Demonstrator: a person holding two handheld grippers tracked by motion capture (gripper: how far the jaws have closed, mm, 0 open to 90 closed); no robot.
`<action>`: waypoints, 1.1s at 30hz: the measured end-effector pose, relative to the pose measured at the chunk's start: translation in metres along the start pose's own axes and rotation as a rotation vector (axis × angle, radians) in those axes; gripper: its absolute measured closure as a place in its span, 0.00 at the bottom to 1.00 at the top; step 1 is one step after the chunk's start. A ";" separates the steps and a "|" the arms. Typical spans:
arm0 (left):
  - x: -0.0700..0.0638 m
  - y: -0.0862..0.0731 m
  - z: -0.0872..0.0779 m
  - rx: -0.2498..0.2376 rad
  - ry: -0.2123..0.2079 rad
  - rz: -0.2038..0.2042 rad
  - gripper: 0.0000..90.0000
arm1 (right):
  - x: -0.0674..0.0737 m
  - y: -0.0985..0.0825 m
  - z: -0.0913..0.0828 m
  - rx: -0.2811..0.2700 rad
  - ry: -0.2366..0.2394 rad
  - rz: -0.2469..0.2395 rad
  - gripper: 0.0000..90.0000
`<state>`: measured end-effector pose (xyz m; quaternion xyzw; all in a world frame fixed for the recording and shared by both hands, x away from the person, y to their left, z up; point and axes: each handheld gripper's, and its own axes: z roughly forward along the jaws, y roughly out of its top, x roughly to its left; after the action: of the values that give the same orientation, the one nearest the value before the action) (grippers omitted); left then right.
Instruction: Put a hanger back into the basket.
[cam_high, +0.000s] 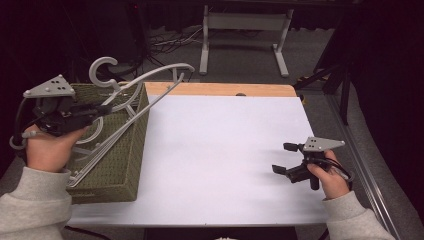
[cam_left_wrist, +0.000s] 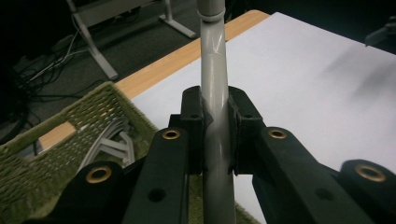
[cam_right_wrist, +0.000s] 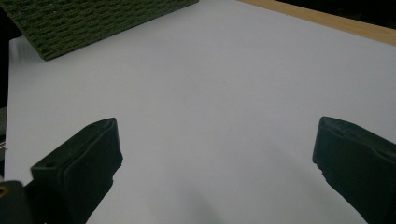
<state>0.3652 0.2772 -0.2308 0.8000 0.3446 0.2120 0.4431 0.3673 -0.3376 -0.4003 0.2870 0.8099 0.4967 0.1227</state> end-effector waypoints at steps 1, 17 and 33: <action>0.005 -0.003 -0.001 0.002 0.013 -0.007 0.89 | 0.000 0.000 0.000 0.000 -0.001 0.000 0.02; 0.050 -0.035 -0.011 0.018 0.109 -0.108 0.89 | 0.001 -0.004 0.003 0.015 -0.001 -0.003 0.02; 0.070 -0.061 0.008 0.044 0.170 -0.151 0.89 | 0.003 -0.007 0.007 0.023 0.007 -0.001 0.02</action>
<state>0.3951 0.3470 -0.2845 0.7603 0.4448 0.2373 0.4097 0.3662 -0.3332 -0.4097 0.2862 0.8161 0.4882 0.1171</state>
